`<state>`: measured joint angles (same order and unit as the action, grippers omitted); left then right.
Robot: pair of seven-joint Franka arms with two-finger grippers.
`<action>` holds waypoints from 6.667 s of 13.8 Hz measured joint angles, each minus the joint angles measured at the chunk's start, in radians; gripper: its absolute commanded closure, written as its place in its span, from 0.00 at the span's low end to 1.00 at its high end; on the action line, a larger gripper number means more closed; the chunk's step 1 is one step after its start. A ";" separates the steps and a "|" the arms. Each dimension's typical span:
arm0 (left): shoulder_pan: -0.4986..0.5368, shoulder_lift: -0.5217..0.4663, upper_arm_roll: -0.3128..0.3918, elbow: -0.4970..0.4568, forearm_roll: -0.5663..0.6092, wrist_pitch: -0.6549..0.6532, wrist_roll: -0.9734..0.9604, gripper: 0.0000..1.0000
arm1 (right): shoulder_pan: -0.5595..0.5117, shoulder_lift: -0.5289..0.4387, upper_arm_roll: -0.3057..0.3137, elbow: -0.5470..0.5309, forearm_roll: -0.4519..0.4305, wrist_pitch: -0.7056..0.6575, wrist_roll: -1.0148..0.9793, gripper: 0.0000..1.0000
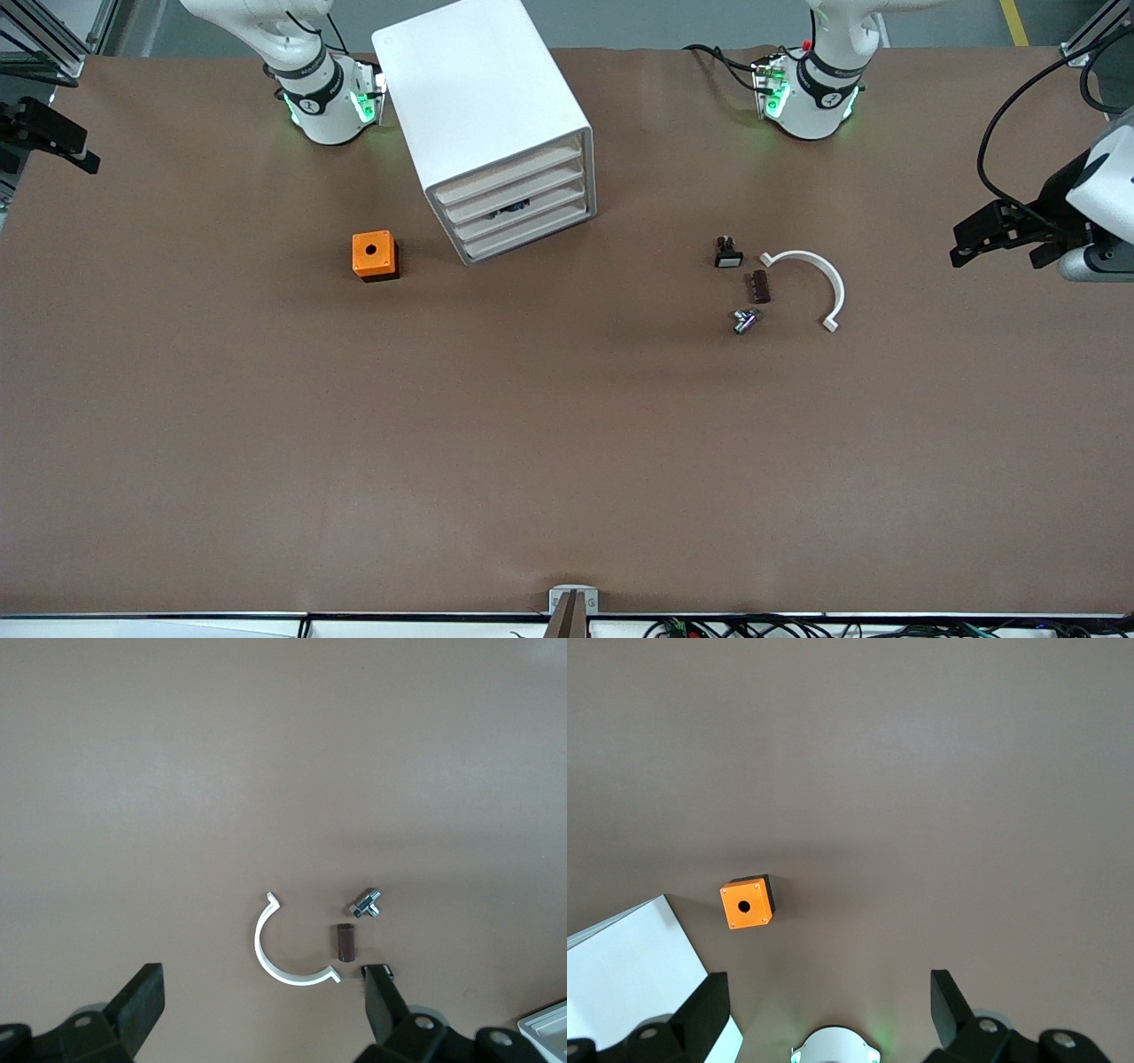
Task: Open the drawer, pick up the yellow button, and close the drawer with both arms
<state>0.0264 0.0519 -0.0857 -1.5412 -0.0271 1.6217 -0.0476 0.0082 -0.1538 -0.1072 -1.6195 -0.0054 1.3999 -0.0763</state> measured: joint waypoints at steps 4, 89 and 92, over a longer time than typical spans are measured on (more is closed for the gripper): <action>0.001 0.011 0.001 0.000 0.000 0.000 0.000 0.00 | 0.000 0.000 0.000 0.000 0.000 0.007 0.000 0.00; -0.651 0.796 -0.014 0.150 -0.994 -0.417 -2.241 0.92 | -0.018 0.000 -0.011 0.000 0.000 0.038 0.000 0.00; -0.650 0.797 -0.014 0.150 -0.997 -0.418 -2.242 0.92 | -0.018 0.019 -0.010 -0.003 0.000 0.028 0.000 0.00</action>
<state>-0.6239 0.8490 -0.0993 -1.3917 -1.0239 1.2036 -2.2899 -0.0096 -0.1345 -0.1175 -1.6225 -0.0049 1.4282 -0.0766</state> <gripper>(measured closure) 0.899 0.000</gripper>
